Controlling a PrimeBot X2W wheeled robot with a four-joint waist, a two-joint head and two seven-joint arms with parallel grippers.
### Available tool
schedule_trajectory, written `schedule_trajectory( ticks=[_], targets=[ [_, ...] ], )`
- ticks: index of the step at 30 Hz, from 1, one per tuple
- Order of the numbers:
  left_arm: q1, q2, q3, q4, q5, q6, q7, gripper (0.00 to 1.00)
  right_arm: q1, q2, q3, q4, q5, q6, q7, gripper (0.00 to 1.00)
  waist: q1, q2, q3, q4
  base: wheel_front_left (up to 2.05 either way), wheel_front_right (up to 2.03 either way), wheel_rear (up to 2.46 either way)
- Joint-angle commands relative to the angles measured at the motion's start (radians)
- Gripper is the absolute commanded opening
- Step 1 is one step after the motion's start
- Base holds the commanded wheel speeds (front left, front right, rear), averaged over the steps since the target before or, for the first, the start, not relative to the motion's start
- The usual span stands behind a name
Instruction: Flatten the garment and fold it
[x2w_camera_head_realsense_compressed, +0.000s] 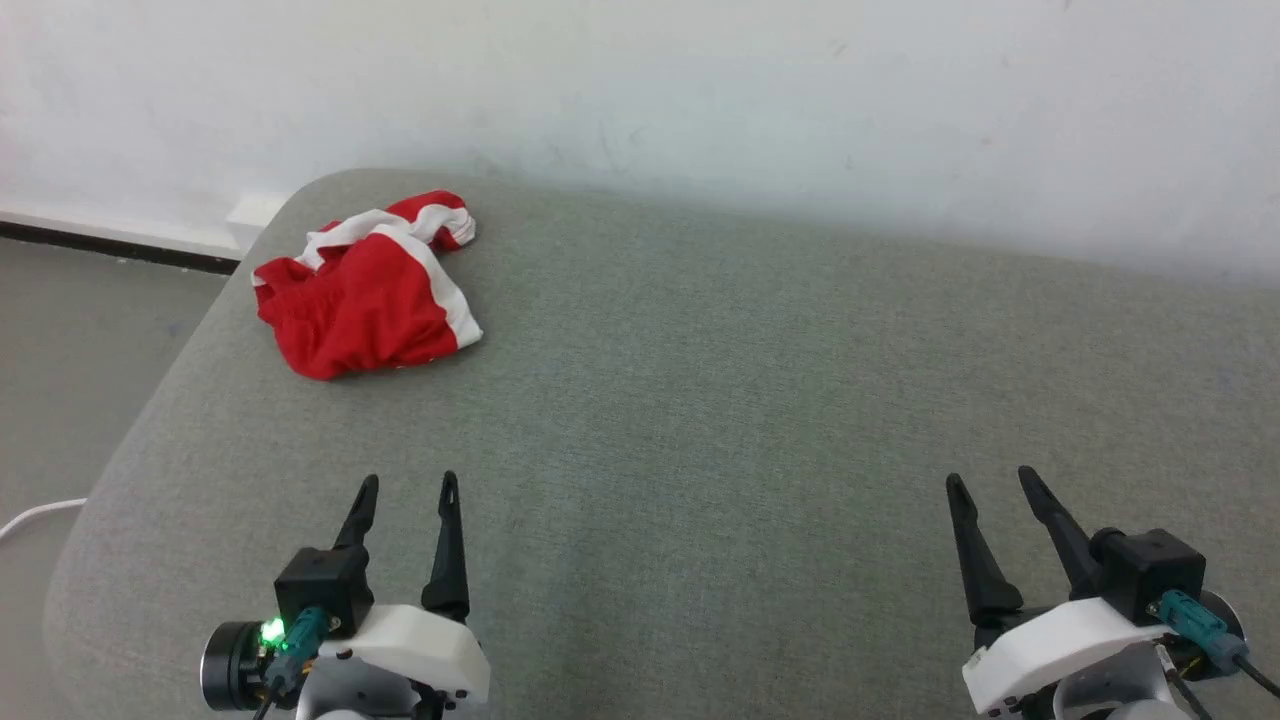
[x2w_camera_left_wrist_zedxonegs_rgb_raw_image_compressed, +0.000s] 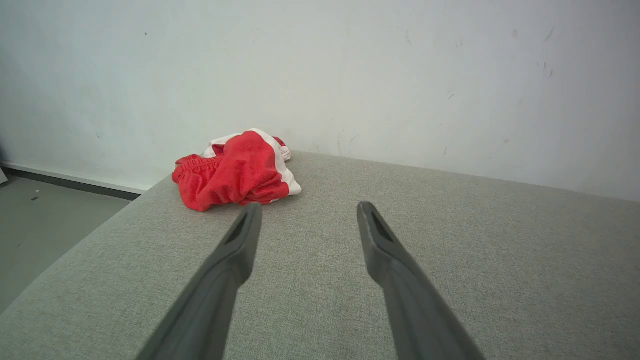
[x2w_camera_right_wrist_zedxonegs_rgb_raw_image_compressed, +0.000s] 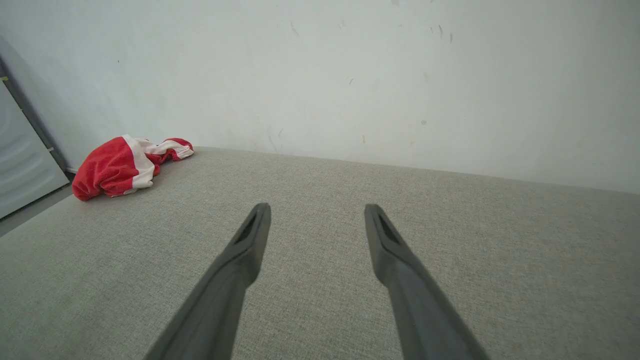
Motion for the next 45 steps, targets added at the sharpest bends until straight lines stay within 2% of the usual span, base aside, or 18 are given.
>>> schedule_trajectory(
  ticks=[1,32,45],
  targets=[
    [0.014,-0.001,-0.002,0.006,-0.007,0.007,-0.013,1.0,0.012,0.002,0.005,0.009,0.012,-0.001,-0.011,1.0,0.0,0.0,-0.003,0.016,0.0,0.0,0.0],
    [0.032,-0.001,-0.019,0.034,-0.056,0.04,-0.077,1.0,0.034,0.002,0.03,0.068,0.065,-0.001,-0.076,1.0,0.0,0.0,-0.012,0.148,0.0,0.0,0.0],
    [0.035,-0.002,-0.038,0.047,-0.077,0.056,-0.102,1.0,0.039,0.003,0.026,0.092,0.052,-0.001,-0.101,1.0,0.0,0.0,-0.012,0.194,0.0,0.0,0.0]
  ],
)
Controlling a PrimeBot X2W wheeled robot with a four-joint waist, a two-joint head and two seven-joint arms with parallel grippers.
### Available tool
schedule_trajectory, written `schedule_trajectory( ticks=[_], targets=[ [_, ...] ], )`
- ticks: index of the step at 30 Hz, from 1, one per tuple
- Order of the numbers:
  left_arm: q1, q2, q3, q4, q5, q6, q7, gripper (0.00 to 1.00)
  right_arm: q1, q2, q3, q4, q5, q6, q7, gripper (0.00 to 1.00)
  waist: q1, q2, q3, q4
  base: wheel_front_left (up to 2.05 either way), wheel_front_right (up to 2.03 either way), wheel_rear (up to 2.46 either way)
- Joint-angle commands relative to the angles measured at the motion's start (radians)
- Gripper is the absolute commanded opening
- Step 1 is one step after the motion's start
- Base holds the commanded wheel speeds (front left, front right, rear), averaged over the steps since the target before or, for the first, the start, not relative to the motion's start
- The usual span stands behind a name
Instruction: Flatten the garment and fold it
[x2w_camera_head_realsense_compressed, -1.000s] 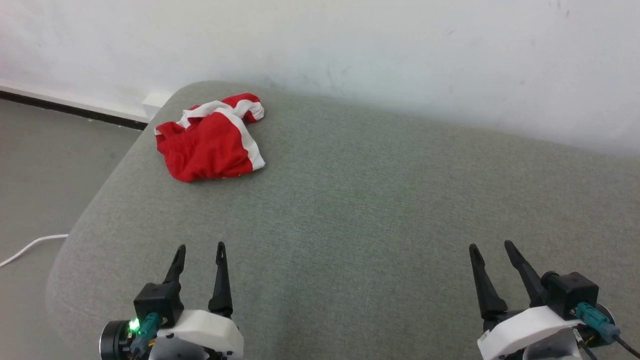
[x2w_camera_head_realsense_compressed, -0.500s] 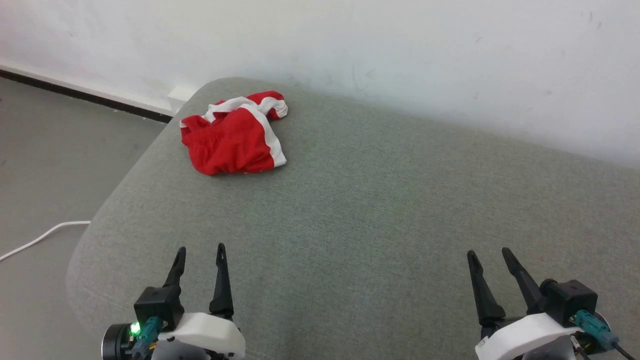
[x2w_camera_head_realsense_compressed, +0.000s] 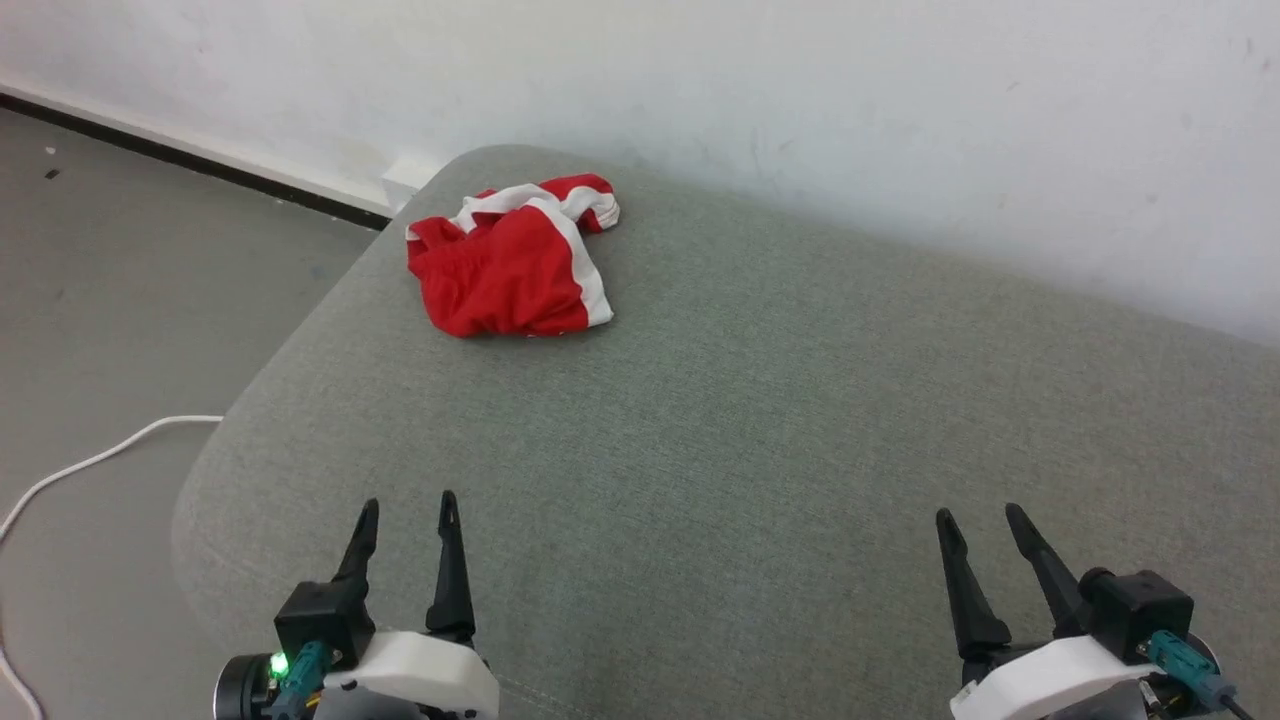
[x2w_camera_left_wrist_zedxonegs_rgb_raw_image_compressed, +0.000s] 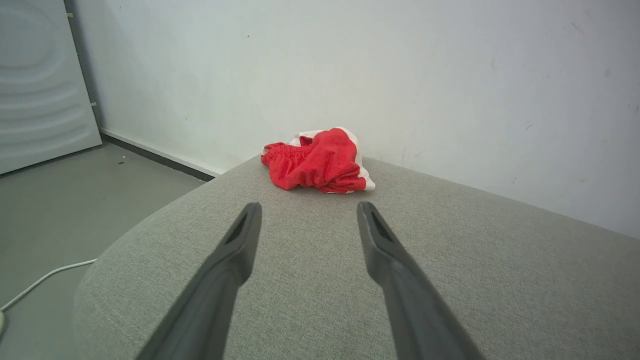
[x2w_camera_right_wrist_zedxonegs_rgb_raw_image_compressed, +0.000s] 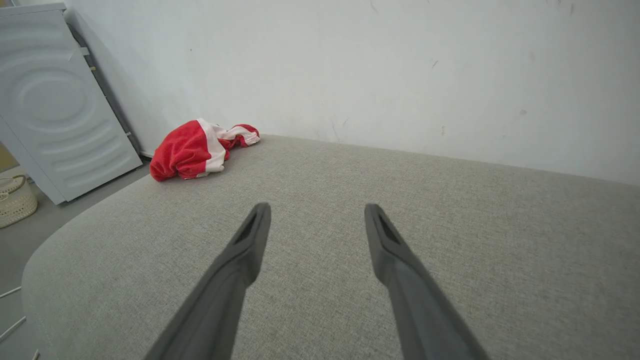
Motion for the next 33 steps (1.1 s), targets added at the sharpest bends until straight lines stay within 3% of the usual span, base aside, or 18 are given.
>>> schedule_trajectory(
  ticks=[1,12,23,28,33],
  targets=[
    [0.012,-0.001,-0.005,0.007,-0.008,0.004,-0.012,1.0,0.016,0.003,0.0,0.007,0.0,-0.001,-0.009,1.0,0.0,-0.0002,-0.001,0.009,0.0,0.0,0.0],
    [0.016,-0.002,-0.015,0.026,-0.024,0.014,-0.035,1.0,0.025,0.003,0.005,0.029,0.0,-0.001,-0.032,1.0,0.0,-0.0002,-0.01,0.05,0.0,0.0,0.0],
    [0.008,0.002,-0.011,0.036,-0.018,0.007,-0.035,1.0,0.017,0.003,0.004,0.026,-0.013,-0.001,-0.032,1.0,0.0,-0.0002,-0.01,0.044,0.0,0.0,0.0],
    [-0.068,0.034,-0.019,0.057,-0.016,-0.022,-0.008,1.0,0.009,0.003,-0.005,0.018,-0.02,-0.001,-0.032,1.0,0.0,-0.0002,0.007,0.045,0.0,0.0,0.0],
    [-0.252,0.074,0.004,0.098,-0.054,-0.067,0.066,1.0,-0.015,0.003,-0.014,0.009,-0.024,-0.001,-0.023,1.0,0.0,-0.0002,0.055,0.028,0.0,0.0,0.0]
  ],
)
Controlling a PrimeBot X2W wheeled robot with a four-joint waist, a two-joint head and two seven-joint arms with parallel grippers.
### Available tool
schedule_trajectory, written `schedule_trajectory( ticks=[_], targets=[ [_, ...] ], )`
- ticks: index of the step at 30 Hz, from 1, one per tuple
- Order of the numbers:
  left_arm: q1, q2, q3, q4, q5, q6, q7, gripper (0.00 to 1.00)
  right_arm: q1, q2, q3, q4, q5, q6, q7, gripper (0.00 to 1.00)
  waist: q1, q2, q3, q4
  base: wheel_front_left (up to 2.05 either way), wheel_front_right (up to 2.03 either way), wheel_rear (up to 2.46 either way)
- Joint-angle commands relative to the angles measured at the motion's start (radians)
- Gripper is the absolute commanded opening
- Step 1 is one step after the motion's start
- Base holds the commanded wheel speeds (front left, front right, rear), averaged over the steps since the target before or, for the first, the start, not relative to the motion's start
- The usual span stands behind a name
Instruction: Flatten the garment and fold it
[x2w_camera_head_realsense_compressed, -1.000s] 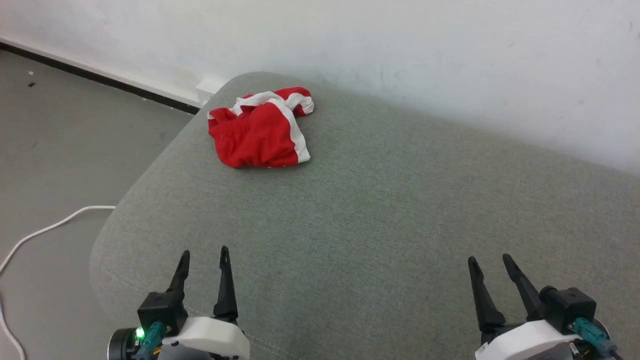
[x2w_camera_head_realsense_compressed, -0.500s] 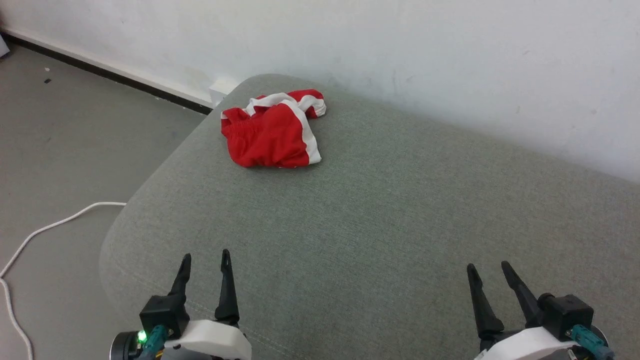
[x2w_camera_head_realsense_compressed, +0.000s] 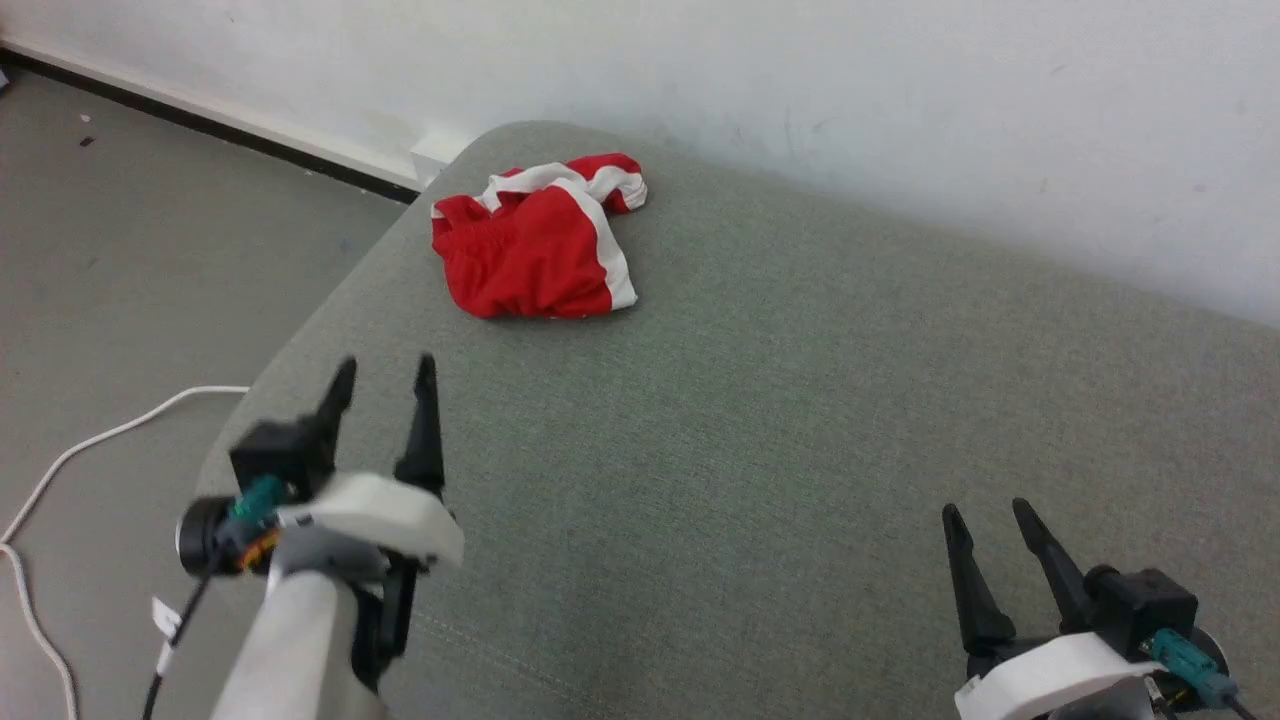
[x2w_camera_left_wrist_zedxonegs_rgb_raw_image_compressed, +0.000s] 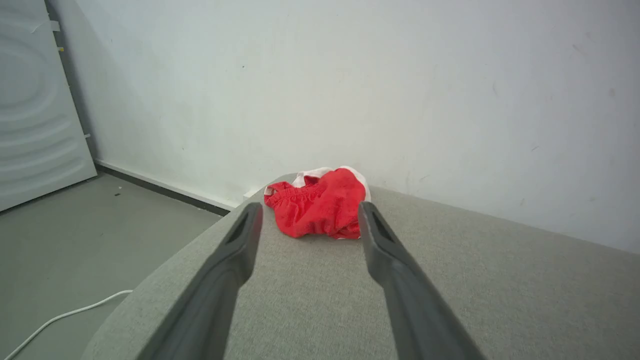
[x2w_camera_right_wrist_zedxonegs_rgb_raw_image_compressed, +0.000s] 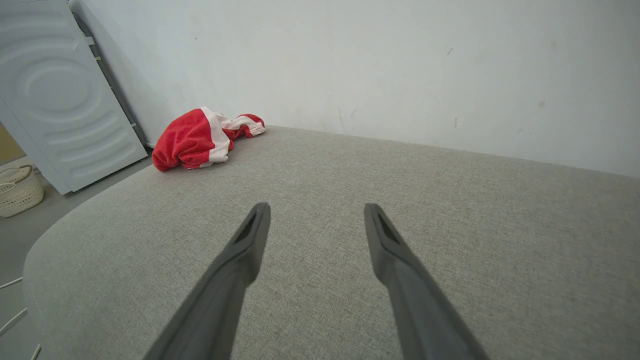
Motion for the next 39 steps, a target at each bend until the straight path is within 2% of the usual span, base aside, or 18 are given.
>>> schedule_trajectory(
  ticks=[1,6,10,17,23,27,35,39],
  targets=[
    [-0.085,0.006,0.018,0.02,-0.034,-0.018,0.022,1.0,-0.025,0.002,-0.006,-0.013,-0.01,-0.001,0.007,1.0,0.0,-0.0001,0.043,-0.018,0.0,0.0,0.0],
    [-0.311,0.03,0.06,0.11,-0.121,-0.073,0.108,1.0,-0.065,0.002,-0.019,-0.064,-0.047,-0.001,0.044,1.0,0.0,-0.0001,0.145,-0.068,0.0,0.0,0.0],
    [-0.461,0.054,0.114,0.202,-0.185,-0.068,0.196,1.0,-0.089,0.002,-0.036,-0.111,-0.08,-0.001,0.076,1.0,0.0,-0.0001,0.237,-0.121,0.0,0.0,0.0],
    [-0.641,0.097,0.197,0.332,-0.317,-0.053,0.416,1.0,-0.117,0.002,-0.06,-0.189,-0.121,-0.001,0.116,1.0,0.0,-0.0001,0.378,-0.215,0.0,0.0,0.0],
    [-0.695,0.151,0.198,0.393,-0.353,-0.051,0.589,1.0,-0.13,0.002,-0.087,-0.231,-0.132,-0.001,0.126,1.0,0.0,-0.0001,0.45,-0.27,0.0,0.0,0.0],
    [-0.71,0.172,0.191,0.421,-0.355,-0.037,0.659,1.0,-0.131,0.002,-0.105,-0.253,-0.14,-0.001,0.13,1.0,0.0,-0.0001,0.49,-0.281,0.0,0.0,0.0],
    [-0.711,0.176,0.185,0.45,-0.353,0.003,0.699,1.0,-0.134,0.002,-0.121,-0.279,-0.143,-0.001,0.135,1.0,0.0,-0.0001,0.549,-0.284,0.0,0.0,0.0],
    [-0.706,0.157,0.183,0.477,-0.363,0.011,0.703,1.0,-0.137,0.002,-0.12,-0.284,-0.142,-0.001,0.136,1.0,0.0,-0.0001,0.566,-0.281,0.0,0.0,0.0]
  ],
)
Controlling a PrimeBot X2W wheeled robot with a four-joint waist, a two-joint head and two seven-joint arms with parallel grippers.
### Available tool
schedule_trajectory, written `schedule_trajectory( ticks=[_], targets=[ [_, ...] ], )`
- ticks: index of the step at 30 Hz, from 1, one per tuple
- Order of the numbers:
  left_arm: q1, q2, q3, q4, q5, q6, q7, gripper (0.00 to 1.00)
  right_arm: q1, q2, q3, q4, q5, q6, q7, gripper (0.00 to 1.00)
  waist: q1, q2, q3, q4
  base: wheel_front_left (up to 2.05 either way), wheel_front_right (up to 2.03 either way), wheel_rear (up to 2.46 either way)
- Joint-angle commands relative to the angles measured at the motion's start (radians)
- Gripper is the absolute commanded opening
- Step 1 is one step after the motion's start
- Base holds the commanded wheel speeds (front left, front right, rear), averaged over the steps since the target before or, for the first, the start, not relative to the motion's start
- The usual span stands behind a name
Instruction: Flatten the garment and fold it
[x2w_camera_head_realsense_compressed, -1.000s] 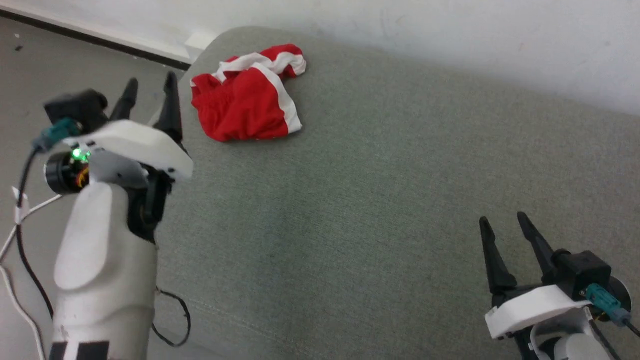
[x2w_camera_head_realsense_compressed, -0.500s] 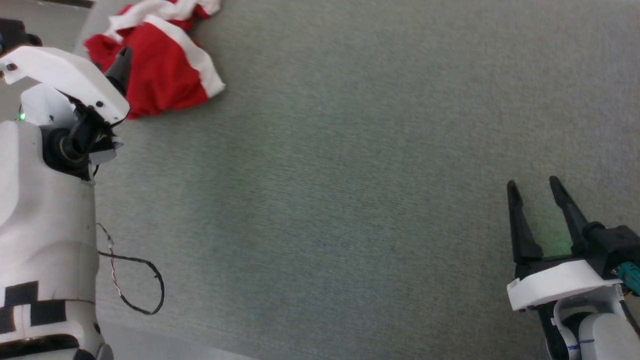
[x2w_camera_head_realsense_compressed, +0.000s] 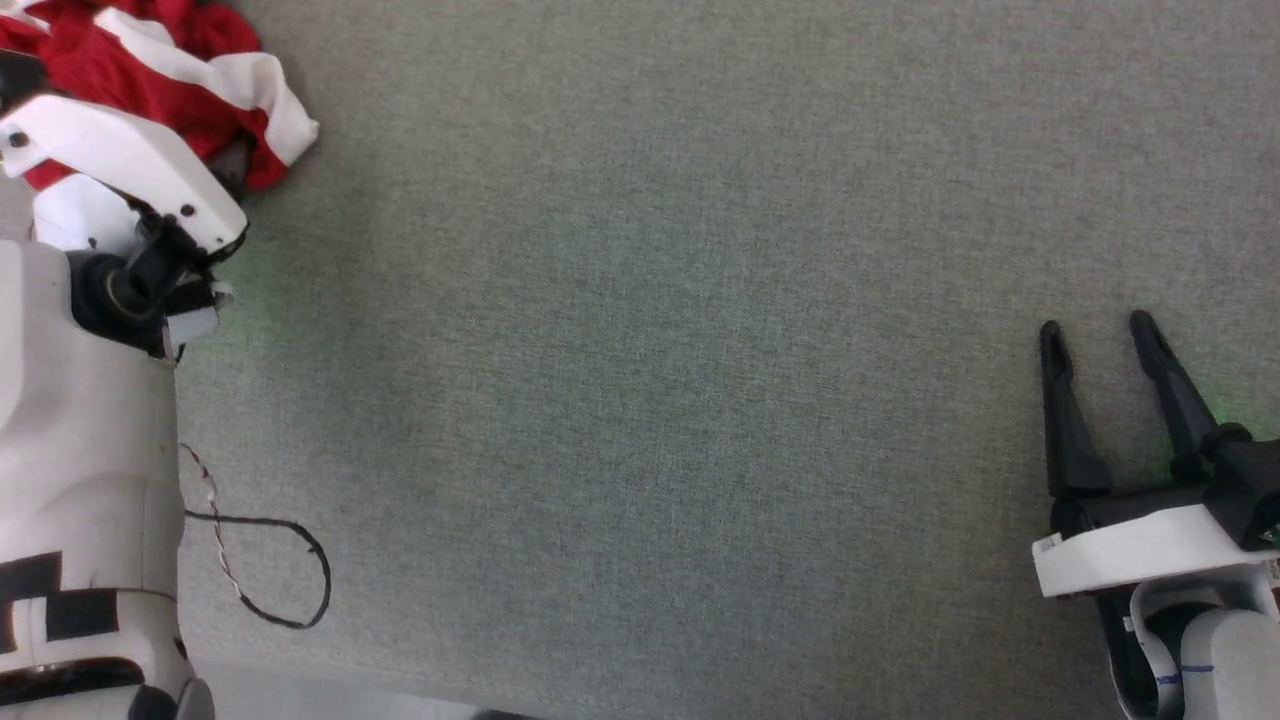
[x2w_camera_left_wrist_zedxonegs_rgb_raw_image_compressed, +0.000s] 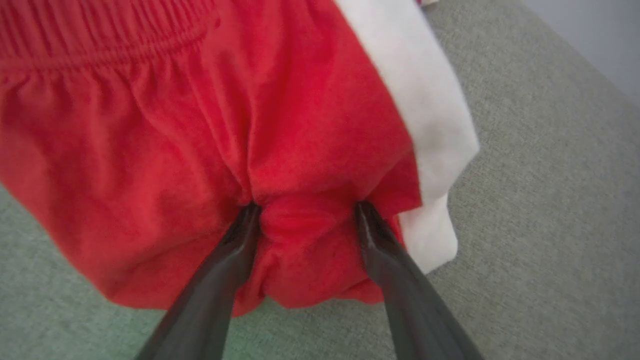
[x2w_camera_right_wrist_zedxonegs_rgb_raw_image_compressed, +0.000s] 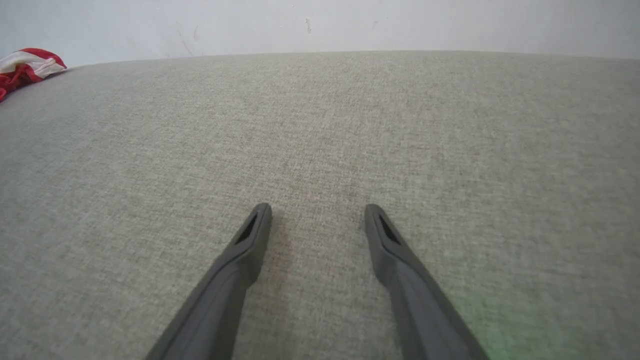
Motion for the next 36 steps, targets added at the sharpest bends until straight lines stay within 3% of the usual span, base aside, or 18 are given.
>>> schedule_trajectory(
  ticks=[1,3,4,5,13,19,22,28,36],
  targets=[
    [-0.001,-0.017,-0.008,0.024,-0.008,0.003,0.008,1.0,-0.005,-0.001,-0.001,0.013,-0.005,-0.002,0.006,1.0,0.0001,-0.0001,0.022,-0.01,0.0,0.0,0.0],
    [-0.001,-0.022,-0.009,0.037,-0.012,0.001,0.004,0.96,-0.007,-0.001,0.0,0.013,-0.004,-0.002,0.007,1.0,0.0001,-0.0001,0.025,-0.01,0.0,0.0,0.0],
    [-0.003,-0.021,-0.01,0.039,-0.009,-0.001,-0.013,0.42,-0.008,-0.001,0.0,0.013,-0.004,-0.002,0.007,1.0,0.0001,-0.0001,0.024,-0.01,0.0,0.0,0.0],
    [-0.004,-0.021,-0.007,0.038,-0.003,0.006,-0.044,0.0,-0.009,-0.001,0.0,0.014,-0.004,-0.002,0.007,1.0,0.0001,-0.0001,0.024,-0.01,0.0,0.0,0.0],
    [-0.03,-0.01,0.022,0.035,0.017,0.019,-0.264,0.0,-0.007,-0.001,0.005,0.052,0.011,-0.002,-0.01,1.0,0.0001,-0.0001,-0.037,-0.011,0.0,0.0,0.0],
    [-0.083,0.017,0.018,-0.033,0.023,-0.008,-0.316,0.0,-0.003,-0.001,0.034,0.119,0.045,-0.002,-0.042,1.0,0.0001,-0.0001,-0.143,-0.019,0.0,0.0,0.0],
    [-0.125,0.035,0.012,-0.069,0.017,-0.039,-0.315,0.0,-0.002,-0.001,0.057,0.161,0.071,-0.002,-0.061,1.0,0.0001,-0.0001,-0.201,-0.032,0.0,0.0,0.0],
    [-0.206,0.01,-0.03,-0.148,-0.01,-0.098,-0.268,0.0,0.011,-0.001,0.081,0.245,0.122,-0.002,-0.097,1.0,0.0001,-0.0001,-0.318,-0.062,0.0,0.0,0.0],
    [-0.211,-0.14,-0.155,-0.187,-0.04,-0.116,-0.125,0.0,0.028,-0.001,0.061,0.324,0.171,-0.002,-0.127,1.0,0.0001,-0.0001,-0.401,-0.103,0.0,0.0,0.0]
  ],
)
